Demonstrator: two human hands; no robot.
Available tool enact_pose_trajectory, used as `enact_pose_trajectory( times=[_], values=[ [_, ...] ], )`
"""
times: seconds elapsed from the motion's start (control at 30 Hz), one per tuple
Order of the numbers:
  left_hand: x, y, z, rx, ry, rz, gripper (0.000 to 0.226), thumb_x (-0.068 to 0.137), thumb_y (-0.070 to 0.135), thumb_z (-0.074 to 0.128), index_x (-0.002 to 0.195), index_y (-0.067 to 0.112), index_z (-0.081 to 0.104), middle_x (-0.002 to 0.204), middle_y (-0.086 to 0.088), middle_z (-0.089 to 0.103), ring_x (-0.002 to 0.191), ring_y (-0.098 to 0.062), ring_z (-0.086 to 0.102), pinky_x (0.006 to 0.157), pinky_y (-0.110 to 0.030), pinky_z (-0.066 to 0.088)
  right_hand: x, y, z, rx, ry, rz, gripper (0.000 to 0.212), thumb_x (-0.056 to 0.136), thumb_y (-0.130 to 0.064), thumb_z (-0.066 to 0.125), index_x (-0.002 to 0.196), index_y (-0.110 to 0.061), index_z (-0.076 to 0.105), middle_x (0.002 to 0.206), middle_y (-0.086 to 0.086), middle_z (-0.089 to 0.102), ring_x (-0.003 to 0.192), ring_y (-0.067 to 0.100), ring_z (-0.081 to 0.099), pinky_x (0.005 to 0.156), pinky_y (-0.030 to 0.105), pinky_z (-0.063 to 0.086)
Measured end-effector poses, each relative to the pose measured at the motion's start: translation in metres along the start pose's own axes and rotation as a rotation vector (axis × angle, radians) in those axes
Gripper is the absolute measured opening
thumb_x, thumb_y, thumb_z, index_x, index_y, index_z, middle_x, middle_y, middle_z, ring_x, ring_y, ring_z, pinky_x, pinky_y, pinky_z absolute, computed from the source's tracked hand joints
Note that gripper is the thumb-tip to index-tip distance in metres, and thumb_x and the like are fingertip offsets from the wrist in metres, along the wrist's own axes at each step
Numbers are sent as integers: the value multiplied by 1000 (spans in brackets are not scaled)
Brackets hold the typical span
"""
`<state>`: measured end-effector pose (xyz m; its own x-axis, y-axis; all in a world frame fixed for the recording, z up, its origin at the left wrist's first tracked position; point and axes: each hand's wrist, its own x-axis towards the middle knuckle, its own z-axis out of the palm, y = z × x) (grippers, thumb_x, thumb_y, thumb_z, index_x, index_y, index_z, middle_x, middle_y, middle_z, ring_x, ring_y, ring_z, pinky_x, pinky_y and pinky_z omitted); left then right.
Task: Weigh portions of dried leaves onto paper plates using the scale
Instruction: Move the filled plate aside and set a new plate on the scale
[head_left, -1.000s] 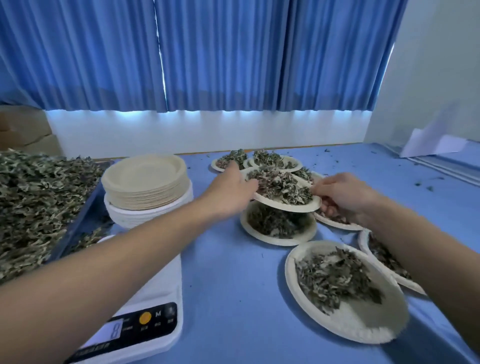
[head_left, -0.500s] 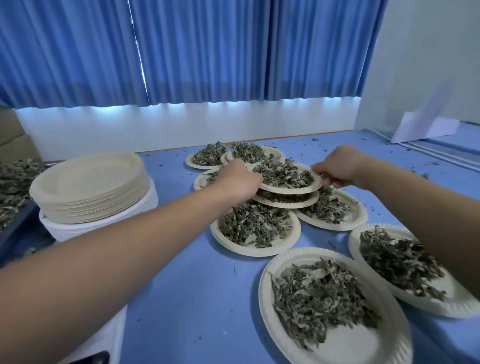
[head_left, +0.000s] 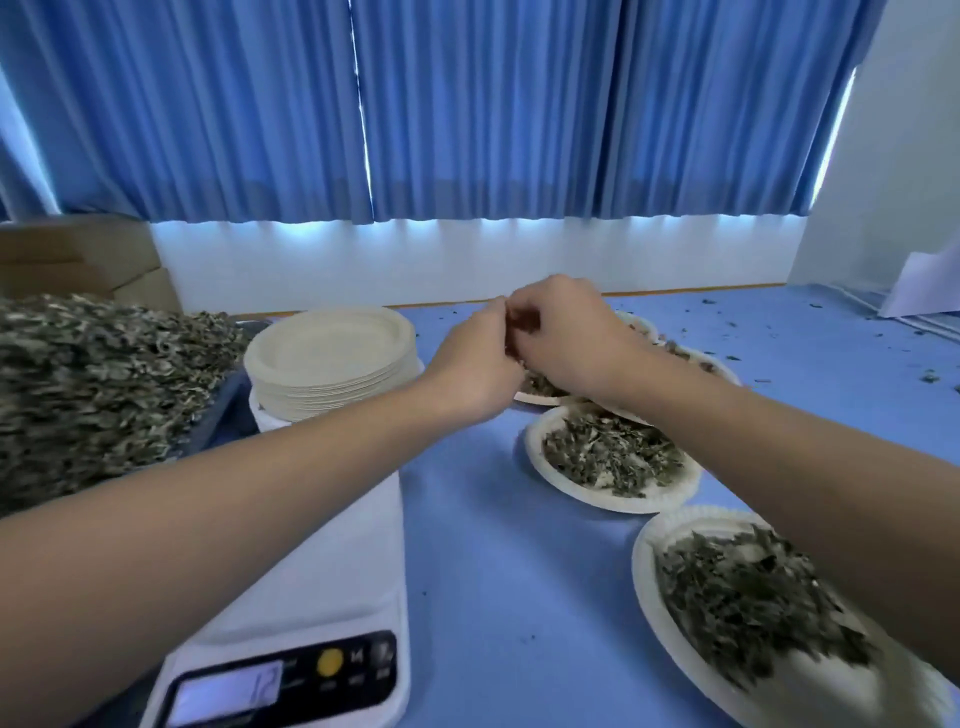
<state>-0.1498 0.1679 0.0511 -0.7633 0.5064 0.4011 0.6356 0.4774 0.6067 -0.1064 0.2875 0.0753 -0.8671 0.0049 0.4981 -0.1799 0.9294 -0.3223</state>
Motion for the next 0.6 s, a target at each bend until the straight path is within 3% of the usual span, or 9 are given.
enact_pose_trajectory(
  times=[0.07,0.1,0.17,0.23,0.3,0.33,0.4,0.43,0.6],
  values=[
    [-10,-16,-28,38,32,-29,40,82,-5,41,117,8,56,104,-7,66,95,-26,62,78,-35,50,12,-28,15,40,-18,-47,32,85,-7,58,59,-25,53,56,-6,53,66,22,53,64,34,45],
    [-15,-26,-42,59,49,-41,41,81,-6,41,115,7,58,103,-4,66,96,-24,61,78,-34,49,18,-41,22,62,-30,-67,29,86,-8,60,61,-24,56,56,-6,53,65,21,53,64,33,46],
    [-26,-45,-70,102,76,-53,39,80,-6,44,112,7,62,102,-3,68,97,-22,62,76,-30,46,28,-64,38,108,-54,-115,21,87,-9,62,68,-17,64,58,-8,56,61,15,53,63,24,46],
    [-36,-62,-94,119,80,-42,35,81,-4,50,111,5,64,106,-9,70,101,-25,63,84,-35,50,36,-83,54,141,-78,-176,15,88,-8,62,75,-12,69,63,-7,60,61,11,51,58,13,39],
    [-46,-78,-112,129,33,-27,27,82,-2,56,106,5,67,104,-7,71,102,-22,64,89,-36,50,43,-95,66,93,-129,-246,12,89,-10,63,84,-12,74,75,-2,65,69,15,53,67,24,45],
    [-50,-87,-120,142,4,-17,21,84,1,59,101,7,68,99,-2,72,98,-16,65,86,-30,50,46,-99,70,40,-158,-278,12,91,-14,63,87,-14,75,81,-2,65,74,17,53,72,31,47],
    [-56,-104,-133,196,-27,7,12,87,8,61,92,16,70,79,15,66,76,1,60,66,-11,42,51,-103,75,-73,-208,-316,14,94,-25,63,91,-19,75,89,-4,62,81,17,51,77,39,50],
    [-59,-110,-138,220,-34,14,13,89,12,61,91,20,72,72,19,62,69,4,57,60,-9,38,53,-104,75,-121,-232,-326,17,96,-31,61,94,-21,76,93,-5,63,84,16,52,77,40,50],
    [-65,-131,-154,287,-74,42,20,95,23,63,110,22,75,102,9,73,97,-12,64,88,-32,49,54,-99,71,-161,-314,-387,20,98,-40,60,101,-28,76,102,-13,64,90,11,54,73,33,43]
  ],
)
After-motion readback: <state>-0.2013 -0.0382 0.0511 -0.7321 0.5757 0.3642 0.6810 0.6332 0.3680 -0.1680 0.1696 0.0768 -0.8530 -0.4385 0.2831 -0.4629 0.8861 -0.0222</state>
